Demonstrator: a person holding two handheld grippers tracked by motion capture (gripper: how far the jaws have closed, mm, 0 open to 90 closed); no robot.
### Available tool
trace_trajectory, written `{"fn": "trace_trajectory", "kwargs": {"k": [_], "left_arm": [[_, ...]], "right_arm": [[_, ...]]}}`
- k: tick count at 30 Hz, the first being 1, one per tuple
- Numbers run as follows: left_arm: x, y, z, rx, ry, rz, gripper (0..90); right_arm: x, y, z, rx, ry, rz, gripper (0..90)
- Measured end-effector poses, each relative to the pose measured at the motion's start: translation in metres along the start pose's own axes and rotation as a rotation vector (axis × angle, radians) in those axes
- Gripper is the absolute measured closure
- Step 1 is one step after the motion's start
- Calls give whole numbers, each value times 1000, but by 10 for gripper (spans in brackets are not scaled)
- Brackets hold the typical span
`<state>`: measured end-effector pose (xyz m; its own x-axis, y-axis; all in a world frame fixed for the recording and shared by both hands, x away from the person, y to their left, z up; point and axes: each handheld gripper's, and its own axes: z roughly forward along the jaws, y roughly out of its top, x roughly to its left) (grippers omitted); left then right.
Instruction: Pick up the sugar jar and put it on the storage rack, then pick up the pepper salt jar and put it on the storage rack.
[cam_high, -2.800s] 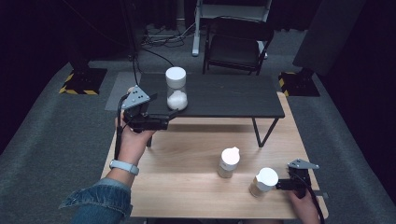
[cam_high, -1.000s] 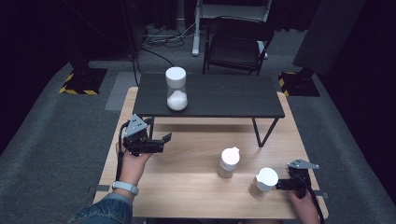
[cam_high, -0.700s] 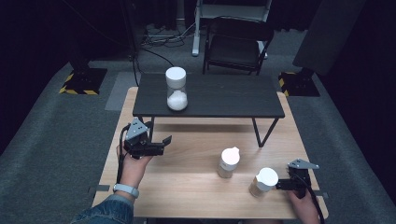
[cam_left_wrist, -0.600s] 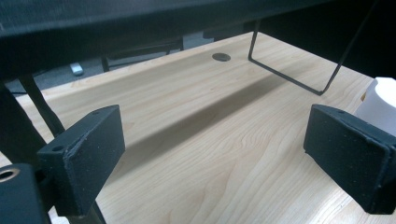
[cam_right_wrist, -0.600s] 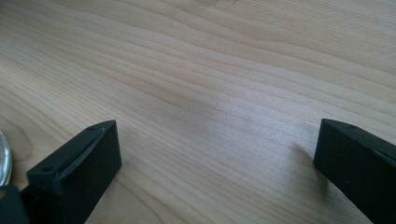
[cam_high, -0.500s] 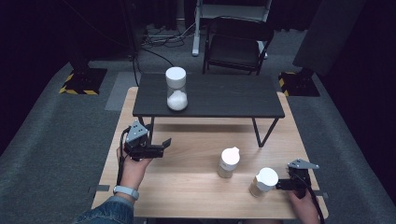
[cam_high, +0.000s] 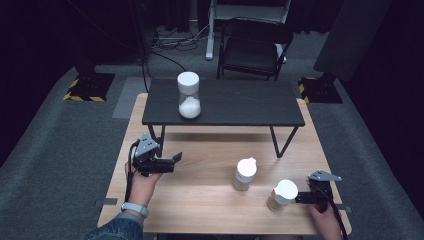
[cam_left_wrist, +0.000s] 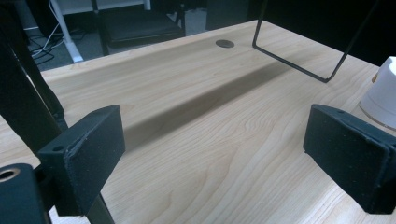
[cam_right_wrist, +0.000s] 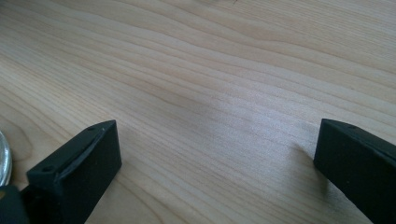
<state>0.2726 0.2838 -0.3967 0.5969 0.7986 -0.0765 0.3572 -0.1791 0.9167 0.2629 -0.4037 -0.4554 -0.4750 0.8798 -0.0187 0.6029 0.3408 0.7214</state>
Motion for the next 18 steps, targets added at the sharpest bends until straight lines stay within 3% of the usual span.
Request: {"fn": "trace_trajectory", "kwargs": {"k": [12,18], "left_arm": [[-1,-11,0,4,10,-23,57],[-3,-16,2,16,11,-11,56]], "right_arm": [[0,0,0,0,0,0,6],[0,0,0,0,0,0,5]]}}
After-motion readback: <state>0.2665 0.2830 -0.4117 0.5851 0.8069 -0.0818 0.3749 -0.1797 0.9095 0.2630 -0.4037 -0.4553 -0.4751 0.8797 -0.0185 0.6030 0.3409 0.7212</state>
